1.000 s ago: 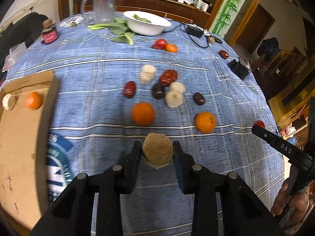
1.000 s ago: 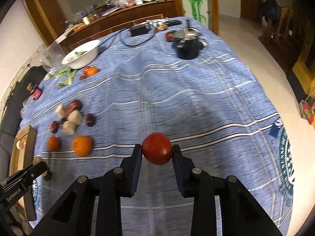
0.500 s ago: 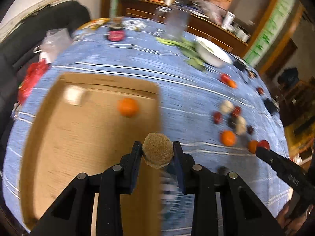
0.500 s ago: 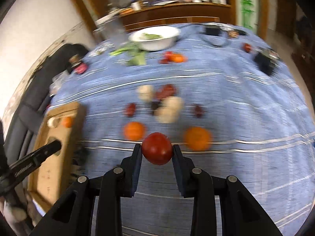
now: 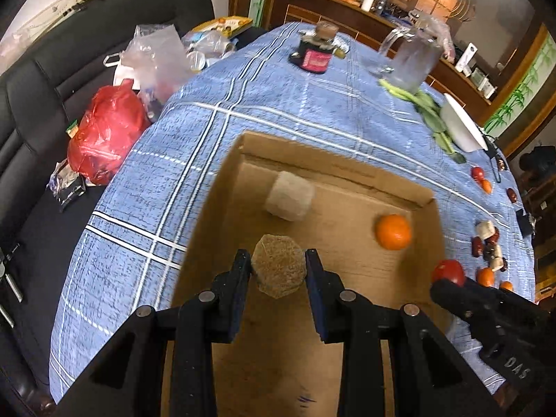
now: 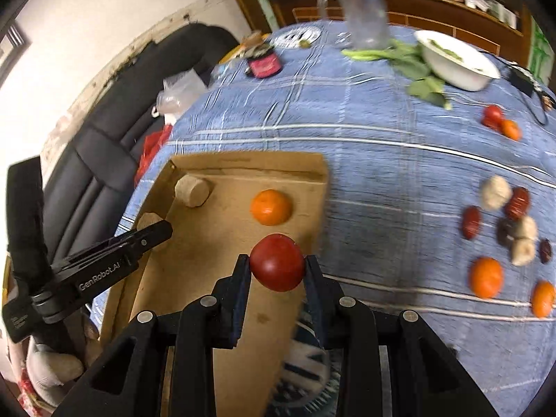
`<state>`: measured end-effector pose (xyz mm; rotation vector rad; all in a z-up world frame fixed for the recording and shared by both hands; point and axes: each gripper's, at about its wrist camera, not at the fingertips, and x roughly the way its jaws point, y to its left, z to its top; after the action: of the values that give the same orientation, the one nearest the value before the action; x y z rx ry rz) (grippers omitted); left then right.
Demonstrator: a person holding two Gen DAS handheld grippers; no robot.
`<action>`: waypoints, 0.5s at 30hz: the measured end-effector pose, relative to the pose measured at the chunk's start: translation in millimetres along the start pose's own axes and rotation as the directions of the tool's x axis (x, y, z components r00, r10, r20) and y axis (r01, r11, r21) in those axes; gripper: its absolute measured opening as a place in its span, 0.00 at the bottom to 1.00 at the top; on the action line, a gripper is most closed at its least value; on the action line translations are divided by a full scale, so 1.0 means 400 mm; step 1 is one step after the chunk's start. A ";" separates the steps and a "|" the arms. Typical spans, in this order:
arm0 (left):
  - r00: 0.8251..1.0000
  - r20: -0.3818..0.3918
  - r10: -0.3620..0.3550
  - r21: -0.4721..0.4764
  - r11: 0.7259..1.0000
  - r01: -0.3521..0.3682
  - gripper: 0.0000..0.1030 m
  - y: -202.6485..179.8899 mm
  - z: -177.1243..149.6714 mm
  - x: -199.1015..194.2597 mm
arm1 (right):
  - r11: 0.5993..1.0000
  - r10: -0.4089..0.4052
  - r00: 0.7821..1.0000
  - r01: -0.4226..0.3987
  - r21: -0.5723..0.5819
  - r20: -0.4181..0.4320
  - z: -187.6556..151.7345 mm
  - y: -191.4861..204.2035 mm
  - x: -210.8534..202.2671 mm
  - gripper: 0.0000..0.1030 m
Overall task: Organize fruits
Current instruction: 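Carry both items into the cardboard box and open both tools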
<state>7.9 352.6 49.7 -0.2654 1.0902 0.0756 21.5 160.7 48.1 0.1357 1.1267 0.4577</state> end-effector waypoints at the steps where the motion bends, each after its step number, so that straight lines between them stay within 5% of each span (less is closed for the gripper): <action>1: 1.000 -0.007 -0.001 0.000 1.000 0.001 0.30 0.008 0.002 0.006 | 1.000 -0.003 1.000 0.003 -0.004 -0.009 0.003 0.004 0.012 0.33; 15: 0.999 -0.042 -0.003 0.031 1.000 0.004 0.37 0.005 0.004 0.052 | 0.995 -0.078 0.996 0.075 -0.068 -0.049 0.004 0.038 0.109 0.33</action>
<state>18.5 353.4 31.8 -0.2418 1.1321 0.0503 33.9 192.9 17.3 0.0228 1.1618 0.4317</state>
